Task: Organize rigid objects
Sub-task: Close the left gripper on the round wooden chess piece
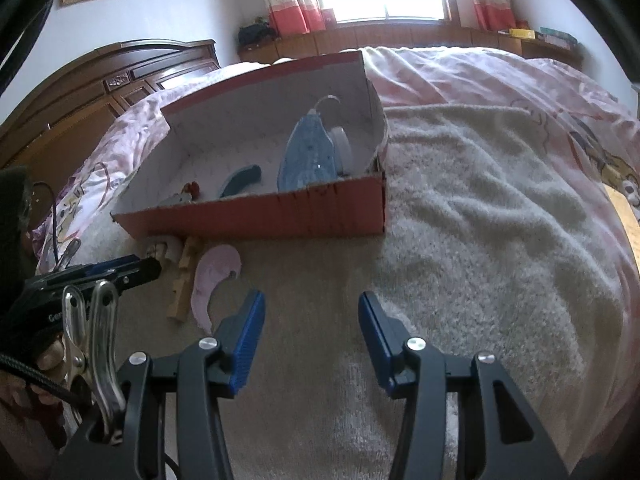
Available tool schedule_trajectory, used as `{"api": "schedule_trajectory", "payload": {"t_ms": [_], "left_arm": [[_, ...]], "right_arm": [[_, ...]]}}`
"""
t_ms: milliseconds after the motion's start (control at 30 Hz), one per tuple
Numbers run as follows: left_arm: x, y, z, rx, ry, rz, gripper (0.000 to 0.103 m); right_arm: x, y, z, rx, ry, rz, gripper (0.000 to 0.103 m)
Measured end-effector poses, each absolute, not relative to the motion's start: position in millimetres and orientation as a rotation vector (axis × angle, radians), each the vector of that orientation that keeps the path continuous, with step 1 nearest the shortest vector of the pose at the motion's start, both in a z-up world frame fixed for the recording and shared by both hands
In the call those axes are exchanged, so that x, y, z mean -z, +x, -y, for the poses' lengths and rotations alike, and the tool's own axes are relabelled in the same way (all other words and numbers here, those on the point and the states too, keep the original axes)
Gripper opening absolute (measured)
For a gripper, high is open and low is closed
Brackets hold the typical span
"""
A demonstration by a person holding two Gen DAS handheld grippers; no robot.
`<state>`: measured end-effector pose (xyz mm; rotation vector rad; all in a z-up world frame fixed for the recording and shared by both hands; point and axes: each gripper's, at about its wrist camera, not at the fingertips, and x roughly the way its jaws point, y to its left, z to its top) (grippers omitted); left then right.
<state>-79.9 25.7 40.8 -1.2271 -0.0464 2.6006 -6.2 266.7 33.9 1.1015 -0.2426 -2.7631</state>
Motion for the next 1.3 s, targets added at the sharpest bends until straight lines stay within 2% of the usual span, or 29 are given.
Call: {"api": "schedule_trajectory", "payload": {"t_ms": [233, 467, 533, 567, 933, 1033, 1200, 1300], "left_arm": [[-33, -89, -28, -2.634, -1.230, 0.050, 0.040], [-31, -91, -36, -2.678, -1.195, -0.020, 0.040], [-30, -89, -35, -2.691, -1.186, -0.034, 0.035], [-31, -88, -33, -2.693, -1.182, -0.026, 0.032], [-27, -62, -16, -2.656, -1.175, 0.026, 0.032], [-24, -54, -9, -2.663, -1.168, 0.026, 0.032], [-22, -50, 1, -2.675, -1.154, 0.077, 0.032], [-21, -50, 2, -2.676, -1.147, 0.089, 0.032]], "right_arm": [[-27, -6, -266, 2.742, 1.130, 0.257, 0.051], [-23, -6, -261, 2.729, 1.148, 0.250, 0.051], [-23, -5, -260, 2.728, 1.147, 0.243, 0.051], [-24, -4, -260, 2.728, 1.147, 0.240, 0.051], [-24, 3, -273, 2.736, 1.173, 0.228, 0.051], [-23, 4, -267, 2.730, 1.179, 0.192, 0.057], [-22, 0, -241, 2.694, 1.176, 0.068, 0.058], [-21, -5, -223, 2.684, 1.171, -0.040, 0.064]]}}
